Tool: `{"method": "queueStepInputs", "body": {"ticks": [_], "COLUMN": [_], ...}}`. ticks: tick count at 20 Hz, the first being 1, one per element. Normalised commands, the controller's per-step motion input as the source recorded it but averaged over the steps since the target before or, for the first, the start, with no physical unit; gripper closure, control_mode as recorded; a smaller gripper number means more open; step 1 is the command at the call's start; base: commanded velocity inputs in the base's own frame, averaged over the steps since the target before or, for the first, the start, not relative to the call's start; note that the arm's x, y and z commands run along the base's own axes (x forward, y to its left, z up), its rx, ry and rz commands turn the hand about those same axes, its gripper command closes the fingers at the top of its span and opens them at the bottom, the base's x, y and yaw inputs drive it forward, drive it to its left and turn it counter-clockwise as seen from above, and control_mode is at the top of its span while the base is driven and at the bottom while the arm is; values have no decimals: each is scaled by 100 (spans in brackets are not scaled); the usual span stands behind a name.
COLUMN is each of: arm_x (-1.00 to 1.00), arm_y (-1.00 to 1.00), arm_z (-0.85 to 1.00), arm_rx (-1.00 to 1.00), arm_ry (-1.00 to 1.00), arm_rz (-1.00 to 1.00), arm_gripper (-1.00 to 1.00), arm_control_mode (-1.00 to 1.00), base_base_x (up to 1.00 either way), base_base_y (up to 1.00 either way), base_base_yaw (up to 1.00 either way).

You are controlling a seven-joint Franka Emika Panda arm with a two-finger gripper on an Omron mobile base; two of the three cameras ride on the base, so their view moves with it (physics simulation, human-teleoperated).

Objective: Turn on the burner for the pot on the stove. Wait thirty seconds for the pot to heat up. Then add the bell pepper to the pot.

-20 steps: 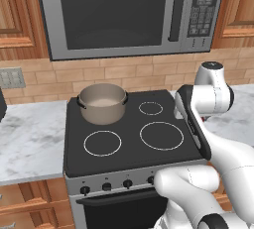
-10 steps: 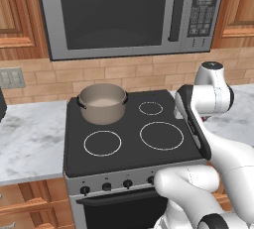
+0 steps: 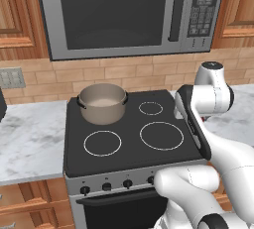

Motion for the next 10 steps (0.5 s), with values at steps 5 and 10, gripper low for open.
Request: {"method": "queueStepInputs", "body": {"ticks": [5,10], "arm_x": [0,0], "arm_y": [0,0], "arm_z": [0,0], "arm_rx": [0,0], "arm_ry": [0,0], "arm_rz": [0,0], "arm_gripper": [100,100], "arm_control_mode": [-100,-100], "base_base_x": [0,0], "base_base_y": [0,0], "base_base_yaw": [0,0]}}
